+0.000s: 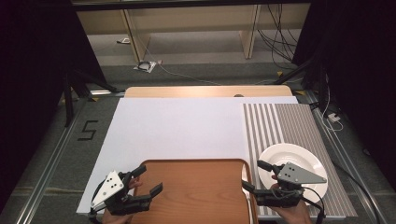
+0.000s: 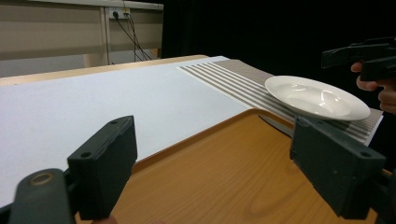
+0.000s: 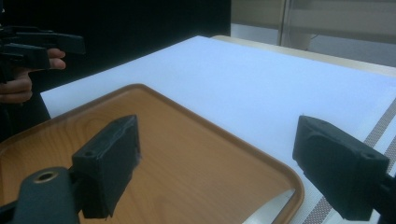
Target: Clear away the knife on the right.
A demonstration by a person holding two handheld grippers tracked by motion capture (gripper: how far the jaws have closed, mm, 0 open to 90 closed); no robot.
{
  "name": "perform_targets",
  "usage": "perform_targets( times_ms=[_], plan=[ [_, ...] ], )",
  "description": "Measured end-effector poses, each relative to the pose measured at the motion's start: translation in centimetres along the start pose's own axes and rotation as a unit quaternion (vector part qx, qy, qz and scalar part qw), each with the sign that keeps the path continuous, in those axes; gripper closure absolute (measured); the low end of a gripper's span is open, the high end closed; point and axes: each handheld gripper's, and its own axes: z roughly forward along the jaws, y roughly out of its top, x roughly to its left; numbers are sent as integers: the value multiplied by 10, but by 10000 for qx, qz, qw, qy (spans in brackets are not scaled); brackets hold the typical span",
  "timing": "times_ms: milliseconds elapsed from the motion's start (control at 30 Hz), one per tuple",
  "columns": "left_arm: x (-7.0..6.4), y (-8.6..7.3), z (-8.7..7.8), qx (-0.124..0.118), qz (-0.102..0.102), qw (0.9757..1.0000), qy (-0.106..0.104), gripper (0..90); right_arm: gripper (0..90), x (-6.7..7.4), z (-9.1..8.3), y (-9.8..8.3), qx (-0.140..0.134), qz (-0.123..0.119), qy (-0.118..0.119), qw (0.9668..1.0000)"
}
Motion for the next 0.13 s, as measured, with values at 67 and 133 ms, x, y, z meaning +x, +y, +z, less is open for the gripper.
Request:
perform_targets(
  times_ms=[67, 133],
  plan=[
    [0, 0, 0, -1, 0, 10000, -2, 149, 159, 1, 0, 0, 22, -10, -21, 10000],
    [0, 0, 0, -7, 1, 10000, 1, 149, 159, 1, 0, 0, 6, -12, 2, 10000]
  ],
)
